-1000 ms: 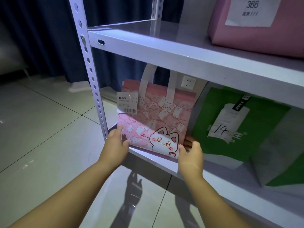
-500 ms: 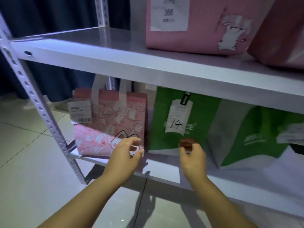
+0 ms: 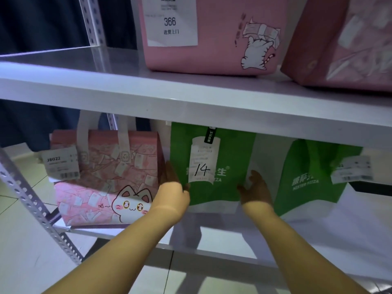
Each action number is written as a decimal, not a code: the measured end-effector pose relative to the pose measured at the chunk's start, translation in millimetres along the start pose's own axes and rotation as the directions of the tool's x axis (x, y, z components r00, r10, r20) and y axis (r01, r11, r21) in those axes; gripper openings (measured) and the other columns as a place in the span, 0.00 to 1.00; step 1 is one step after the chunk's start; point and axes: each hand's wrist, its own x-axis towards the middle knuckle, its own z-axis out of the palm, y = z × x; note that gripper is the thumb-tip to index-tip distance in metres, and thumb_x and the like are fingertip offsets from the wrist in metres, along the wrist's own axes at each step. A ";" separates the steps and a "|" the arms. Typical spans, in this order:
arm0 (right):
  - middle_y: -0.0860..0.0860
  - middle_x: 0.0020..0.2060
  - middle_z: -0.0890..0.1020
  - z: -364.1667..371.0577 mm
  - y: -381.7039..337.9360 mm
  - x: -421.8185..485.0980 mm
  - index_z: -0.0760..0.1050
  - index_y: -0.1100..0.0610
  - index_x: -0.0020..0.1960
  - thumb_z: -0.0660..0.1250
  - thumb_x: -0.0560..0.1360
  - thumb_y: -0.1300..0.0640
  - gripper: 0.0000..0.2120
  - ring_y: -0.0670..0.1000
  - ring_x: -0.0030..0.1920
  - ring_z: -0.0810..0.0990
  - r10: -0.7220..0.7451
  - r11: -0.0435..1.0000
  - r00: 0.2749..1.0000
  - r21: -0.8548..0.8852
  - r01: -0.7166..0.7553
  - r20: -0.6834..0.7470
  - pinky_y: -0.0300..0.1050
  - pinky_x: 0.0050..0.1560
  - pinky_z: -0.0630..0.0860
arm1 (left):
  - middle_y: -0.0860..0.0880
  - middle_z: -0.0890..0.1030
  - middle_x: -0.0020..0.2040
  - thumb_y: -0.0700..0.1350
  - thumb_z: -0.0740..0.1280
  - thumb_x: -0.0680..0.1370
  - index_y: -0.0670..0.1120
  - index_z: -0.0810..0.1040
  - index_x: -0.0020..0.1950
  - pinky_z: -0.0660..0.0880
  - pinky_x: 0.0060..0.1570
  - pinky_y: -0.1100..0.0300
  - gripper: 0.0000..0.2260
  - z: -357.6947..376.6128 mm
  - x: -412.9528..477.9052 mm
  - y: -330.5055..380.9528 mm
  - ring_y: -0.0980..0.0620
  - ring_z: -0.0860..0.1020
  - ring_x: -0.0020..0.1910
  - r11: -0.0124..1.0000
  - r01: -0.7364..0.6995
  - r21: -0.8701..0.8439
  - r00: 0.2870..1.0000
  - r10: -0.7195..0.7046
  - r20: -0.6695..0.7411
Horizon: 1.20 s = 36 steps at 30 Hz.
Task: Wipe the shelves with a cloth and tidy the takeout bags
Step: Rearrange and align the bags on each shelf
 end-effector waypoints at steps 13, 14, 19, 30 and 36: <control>0.49 0.35 0.76 -37.9 28.6 -51.1 0.74 0.54 0.46 0.62 0.77 0.64 0.06 0.46 0.33 0.73 0.078 0.987 0.995 0.146 -0.068 -0.064 0.36 0.28 0.66 | 0.47 0.76 0.51 0.43 0.62 0.79 0.45 0.69 0.59 0.67 0.44 0.58 0.09 14.5 -29.1 -10.5 0.48 0.73 0.46 0.964 -0.040 -0.262 0.999 0.033 -0.030; 0.48 0.33 0.75 -41.8 32.8 -61.1 0.73 0.54 0.44 0.63 0.77 0.63 0.06 0.45 0.32 0.72 0.067 0.983 0.995 0.175 -0.054 -0.068 0.34 0.27 0.66 | 0.49 0.77 0.50 0.42 0.63 0.78 0.46 0.69 0.58 0.69 0.45 0.58 0.09 14.9 -37.6 -12.4 0.48 0.75 0.48 0.949 -0.089 -0.303 0.996 0.079 -0.042; 0.49 0.27 0.75 -59.2 45.8 -108.9 0.72 0.54 0.33 0.66 0.76 0.59 0.12 0.50 0.29 0.72 0.076 0.963 0.993 0.266 -0.049 -0.091 0.35 0.29 0.70 | 0.49 0.79 0.53 0.41 0.65 0.77 0.47 0.71 0.60 0.74 0.56 0.48 0.12 19.7 -73.3 -21.9 0.50 0.77 0.53 0.923 -0.129 -0.363 0.991 0.131 -0.017; 0.54 0.34 0.83 -103.9 33.1 -207.7 0.79 0.54 0.36 0.68 0.74 0.62 0.09 0.59 0.37 0.80 0.211 0.936 0.974 0.272 -0.225 0.080 0.51 0.42 0.76 | 0.52 0.82 0.43 0.35 0.66 0.75 0.53 0.76 0.43 0.77 0.51 0.43 0.11 -19.1 -172.5 -35.0 0.50 0.80 0.47 0.859 0.065 -0.508 0.997 -0.042 0.058; 0.48 0.37 0.85 -155.1 -23.4 -276.7 0.82 0.50 0.41 0.68 0.74 0.64 0.10 0.49 0.40 0.84 0.283 0.907 0.943 0.270 -0.323 0.176 0.47 0.47 0.80 | 0.50 0.81 0.42 0.34 0.64 0.75 0.53 0.76 0.43 0.77 0.47 0.42 0.13 -84.6 -243.3 -20.3 0.45 0.80 0.43 0.854 0.227 -0.468 0.974 -0.186 0.132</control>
